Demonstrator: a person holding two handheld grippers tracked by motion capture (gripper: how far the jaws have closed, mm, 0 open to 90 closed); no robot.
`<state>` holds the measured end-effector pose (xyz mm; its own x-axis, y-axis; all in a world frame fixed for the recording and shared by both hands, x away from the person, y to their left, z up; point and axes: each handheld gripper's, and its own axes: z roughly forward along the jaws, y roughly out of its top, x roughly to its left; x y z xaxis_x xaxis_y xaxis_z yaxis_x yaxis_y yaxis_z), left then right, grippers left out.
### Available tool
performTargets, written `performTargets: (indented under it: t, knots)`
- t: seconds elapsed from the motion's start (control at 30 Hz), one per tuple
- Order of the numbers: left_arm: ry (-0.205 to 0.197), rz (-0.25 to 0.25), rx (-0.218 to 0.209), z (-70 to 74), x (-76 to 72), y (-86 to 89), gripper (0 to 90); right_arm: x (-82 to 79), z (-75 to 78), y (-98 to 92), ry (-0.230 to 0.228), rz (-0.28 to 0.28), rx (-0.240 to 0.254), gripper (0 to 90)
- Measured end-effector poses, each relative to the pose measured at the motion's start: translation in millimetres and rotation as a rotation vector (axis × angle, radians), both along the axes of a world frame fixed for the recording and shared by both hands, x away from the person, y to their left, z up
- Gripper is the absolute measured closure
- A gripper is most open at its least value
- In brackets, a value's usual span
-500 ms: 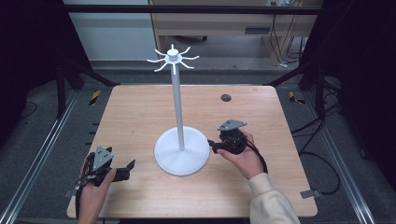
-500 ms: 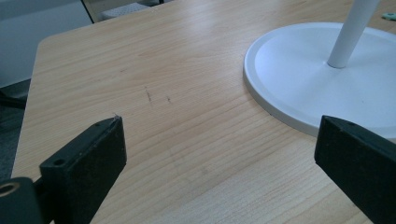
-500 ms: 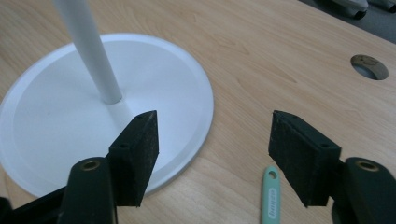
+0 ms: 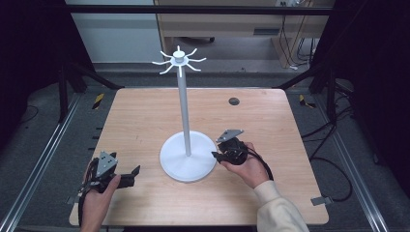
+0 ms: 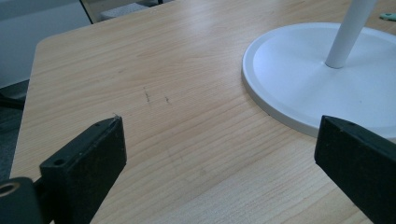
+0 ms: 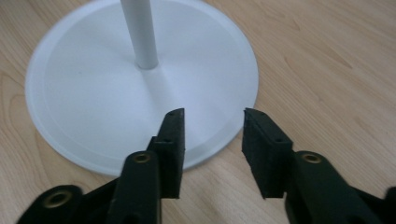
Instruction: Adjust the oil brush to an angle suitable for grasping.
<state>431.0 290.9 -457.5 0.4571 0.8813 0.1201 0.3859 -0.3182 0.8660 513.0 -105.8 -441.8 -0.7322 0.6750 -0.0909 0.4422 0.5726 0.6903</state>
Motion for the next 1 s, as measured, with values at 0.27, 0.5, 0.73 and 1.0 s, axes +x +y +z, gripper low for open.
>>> performTargets:
  t: [0.27,0.5,0.73,1.0]
  knots:
    - [-0.005,-0.006,0.002,0.9,-0.6,-0.1,1.8,10.1,-9.5,-16.0,0.001,-0.125,-0.04,88.9]
    - [-0.004,-0.012,0.008,0.8,-0.8,-1.6,1.8,20.2,-15.8,-25.5,0.008,-0.173,-0.045,90.0]
    - [-0.005,-0.009,0.005,0.9,-1.0,-1.2,1.8,31.6,-27.6,-28.3,0.037,-0.208,-0.067,90.0]
    - [-0.004,-0.013,0.008,0.7,-1.0,-2.1,1.8,37.3,-35.7,-31.5,0.066,-0.225,-0.097,90.0]
